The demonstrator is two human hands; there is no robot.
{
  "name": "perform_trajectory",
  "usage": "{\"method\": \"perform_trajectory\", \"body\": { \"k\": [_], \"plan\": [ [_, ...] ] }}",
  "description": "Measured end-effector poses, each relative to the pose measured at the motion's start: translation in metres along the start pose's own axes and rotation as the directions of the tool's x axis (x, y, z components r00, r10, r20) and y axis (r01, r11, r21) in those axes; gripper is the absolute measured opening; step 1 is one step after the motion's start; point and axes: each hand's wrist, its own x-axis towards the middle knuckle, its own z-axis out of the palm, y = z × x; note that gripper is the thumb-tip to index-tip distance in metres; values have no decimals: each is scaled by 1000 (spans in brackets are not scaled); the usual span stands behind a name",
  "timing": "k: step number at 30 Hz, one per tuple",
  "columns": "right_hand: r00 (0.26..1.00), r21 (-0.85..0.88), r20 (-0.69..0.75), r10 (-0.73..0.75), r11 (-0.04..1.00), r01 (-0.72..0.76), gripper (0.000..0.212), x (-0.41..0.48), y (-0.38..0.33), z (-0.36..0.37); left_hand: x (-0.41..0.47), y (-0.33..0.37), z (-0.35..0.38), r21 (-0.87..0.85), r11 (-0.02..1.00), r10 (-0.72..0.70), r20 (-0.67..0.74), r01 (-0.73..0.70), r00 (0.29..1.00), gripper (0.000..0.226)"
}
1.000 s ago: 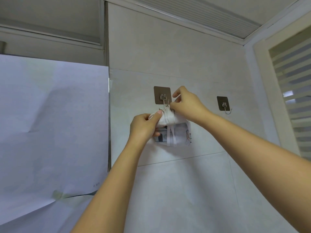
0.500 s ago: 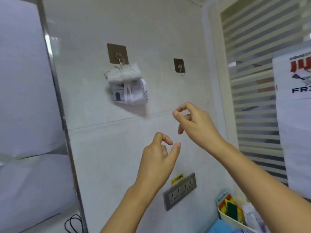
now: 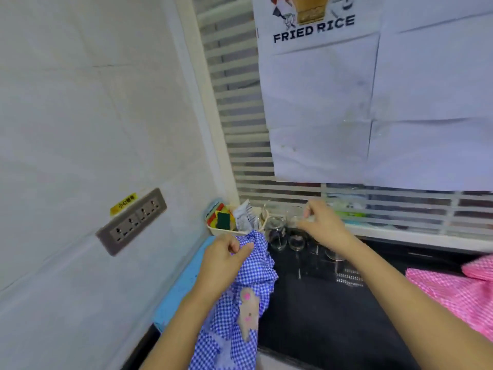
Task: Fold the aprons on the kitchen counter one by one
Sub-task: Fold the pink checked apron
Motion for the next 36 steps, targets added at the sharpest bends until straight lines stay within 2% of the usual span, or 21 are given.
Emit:
{"method": "perform_trajectory", "body": {
  "k": [3,6,9,11,13,16,18,20,22,24,26,28,29,31,34,35,36],
  "plan": [
    [980,-32,-61,189,981,-191,30,-28,93,-28,-10,-5,63,-53,997,-56,119,62,991,44],
    [926,-69,-130,354,928,-365,29,-59,174,-56,-15,-4,120,-87,983,-136,234,160,963,44],
    [846,-95,-215,488,852,-516,25,-91,251,-91,-17,10,187,-58,975,-177,370,213,912,43],
    [771,-94,-297,563,787,-610,37,-109,292,-118,-16,24,230,-31,968,-205,466,247,861,40],
    [715,-91,-428,553,761,-643,42,-124,322,-142,-15,39,267,-19,964,-216,527,265,822,36],
    [628,-91,-561,540,713,-695,59,-141,362,-176,-17,62,321,4,978,-169,600,208,782,23],
    [559,-115,-542,628,603,-789,81,-157,391,-195,-22,77,365,1,991,-101,672,135,733,17],
    [532,-169,-445,721,515,-840,94,-174,416,-198,-28,87,399,-19,1000,9,758,8,652,19],
    [557,-247,-286,780,502,-829,97,-198,443,-198,-38,99,440,-56,995,94,836,-86,540,30],
    [602,-364,-151,784,522,-771,95,-221,460,-187,-49,109,473,-91,988,143,854,-128,499,44],
    [656,-456,-150,739,537,-709,84,-235,468,-178,-60,114,506,-46,969,165,852,-244,496,64],
    [716,-446,-204,667,588,-675,68,-241,472,-172,-69,114,530,71,899,165,860,-432,483,80],
    [749,-426,-232,621,627,-652,58,-242,472,-171,-73,111,538,117,874,147,862,-471,486,79],
    [798,-401,-288,530,690,-603,40,-241,470,-167,-77,99,544,125,874,176,819,-470,546,58],
    [791,-370,-324,518,700,-610,35,-238,458,-160,-75,91,541,13,908,294,690,-418,661,12],
    [785,-353,-319,532,702,-619,31,-236,452,-158,-69,94,533,-45,951,255,671,-305,696,7],
    [787,-323,-296,542,718,-616,25,-234,447,-157,-60,98,524,-78,988,151,676,-133,721,13]
  ]
}}
